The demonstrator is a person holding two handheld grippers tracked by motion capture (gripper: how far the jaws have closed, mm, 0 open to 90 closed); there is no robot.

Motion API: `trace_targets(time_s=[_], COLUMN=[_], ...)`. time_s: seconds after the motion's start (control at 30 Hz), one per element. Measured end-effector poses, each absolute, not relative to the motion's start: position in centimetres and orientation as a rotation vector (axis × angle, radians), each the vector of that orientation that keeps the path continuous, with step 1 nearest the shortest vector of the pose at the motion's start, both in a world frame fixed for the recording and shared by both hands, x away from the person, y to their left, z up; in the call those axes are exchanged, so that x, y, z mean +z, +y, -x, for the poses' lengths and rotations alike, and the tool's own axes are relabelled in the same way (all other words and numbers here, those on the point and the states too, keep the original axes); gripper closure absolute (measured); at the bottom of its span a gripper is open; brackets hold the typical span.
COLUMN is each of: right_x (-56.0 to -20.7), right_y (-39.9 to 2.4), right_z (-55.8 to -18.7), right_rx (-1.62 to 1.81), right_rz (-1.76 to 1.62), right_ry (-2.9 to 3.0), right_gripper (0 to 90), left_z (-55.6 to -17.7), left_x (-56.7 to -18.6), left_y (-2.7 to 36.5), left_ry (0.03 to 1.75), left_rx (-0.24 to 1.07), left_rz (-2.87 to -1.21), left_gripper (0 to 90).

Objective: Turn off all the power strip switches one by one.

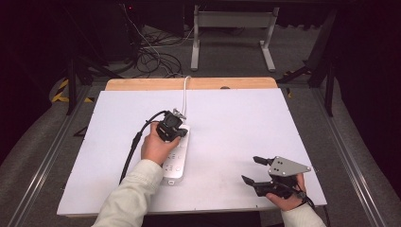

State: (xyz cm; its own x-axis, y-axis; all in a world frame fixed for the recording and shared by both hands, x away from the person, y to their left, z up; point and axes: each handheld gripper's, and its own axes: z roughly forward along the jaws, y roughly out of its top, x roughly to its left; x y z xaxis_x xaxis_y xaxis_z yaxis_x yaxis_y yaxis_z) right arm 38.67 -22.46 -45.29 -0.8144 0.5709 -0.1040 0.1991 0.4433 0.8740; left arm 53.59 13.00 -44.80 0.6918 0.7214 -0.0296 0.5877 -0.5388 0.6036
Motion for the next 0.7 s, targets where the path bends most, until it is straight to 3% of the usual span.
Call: trace_targets(time_s=[0.23,0.33,0.7], right_x=[-45.3,-45.3,-45.3], right_y=[-22.5,-22.6,-22.5], right_z=[-38.7,-38.8,-38.6], right_rx=[1.328,1.326,1.319], right_rz=[-0.66,-0.665,-0.664], right_ry=[2.311,2.312,2.306], right_gripper=[25.8,25.8,25.7], left_z=[-52.9,-52.3,-50.4], left_x=[-43.9,-42.4,-40.4], left_y=[12.5,13.6,14.2], left_ry=[0.995,0.957,0.908], left_rx=[0.359,0.285,0.351], left_rz=[-2.319,-2.198,-2.177], left_gripper=[90.0,90.0,90.0])
